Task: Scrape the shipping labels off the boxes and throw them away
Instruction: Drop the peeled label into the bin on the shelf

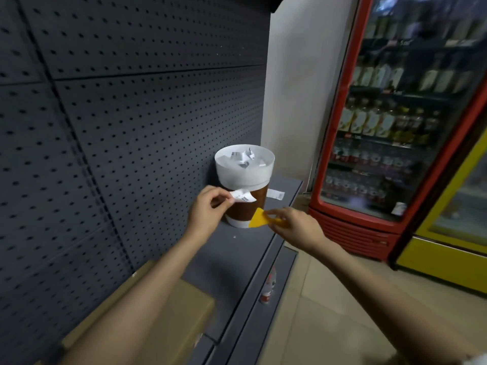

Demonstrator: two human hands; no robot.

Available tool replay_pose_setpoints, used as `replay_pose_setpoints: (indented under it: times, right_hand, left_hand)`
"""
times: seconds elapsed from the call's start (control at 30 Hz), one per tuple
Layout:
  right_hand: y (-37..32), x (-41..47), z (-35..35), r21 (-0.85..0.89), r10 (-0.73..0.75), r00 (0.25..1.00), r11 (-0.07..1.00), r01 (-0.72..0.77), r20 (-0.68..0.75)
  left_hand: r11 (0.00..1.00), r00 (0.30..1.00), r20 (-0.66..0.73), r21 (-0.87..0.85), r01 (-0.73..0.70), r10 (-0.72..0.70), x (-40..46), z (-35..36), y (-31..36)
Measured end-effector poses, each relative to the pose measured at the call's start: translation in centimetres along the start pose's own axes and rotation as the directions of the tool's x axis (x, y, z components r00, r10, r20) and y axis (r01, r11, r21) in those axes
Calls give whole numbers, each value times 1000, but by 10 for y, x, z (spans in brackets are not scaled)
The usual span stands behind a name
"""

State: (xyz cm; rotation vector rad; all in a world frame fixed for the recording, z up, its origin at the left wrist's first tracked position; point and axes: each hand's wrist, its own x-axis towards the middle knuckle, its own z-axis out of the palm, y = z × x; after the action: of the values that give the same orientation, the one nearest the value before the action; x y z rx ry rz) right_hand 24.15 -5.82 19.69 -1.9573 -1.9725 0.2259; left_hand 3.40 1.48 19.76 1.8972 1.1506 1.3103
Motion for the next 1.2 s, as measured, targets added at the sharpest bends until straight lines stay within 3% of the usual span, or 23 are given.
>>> replay_pose_setpoints:
  times: [0.23, 0.47, 0.6, 0.77, 0.93, 1.07, 1.2]
  right_hand:
    - [36, 135, -19, 6, -27, 998, 1000, 27, -63]
    - [65, 235, -28, -16, 11, 998, 1000, -12, -54]
    - [81, 261, -31, -22, 30, 998, 999, -31, -47]
    - [97, 274, -28, -4, 36, 999, 999, -36, -35]
    - [102, 266, -26, 21, 12, 999, 1000, -11, -43]
    - [104, 252, -28, 7, -6, 1000, 1000, 6, -29]
    - [110, 242, -37, 2, -14, 999, 1000, 14, -44]
  left_hand:
    - [1000, 996, -86, -6, 8, -8, 139, 47, -36]
    - [985, 999, 29, 171, 33, -39, 251, 90, -85]
    - [868, 975, 145, 490, 75, -167, 269, 110, -105]
    - [683, 967, 66, 720, 126, -248, 274, 118, -119]
    - [697, 978, 28, 705, 127, -206, 268, 116, -115]
    - [802, 978, -15, 570, 180, -209, 259, 114, -99]
    - [753, 968, -11, 626, 202, -250, 263, 112, -101]
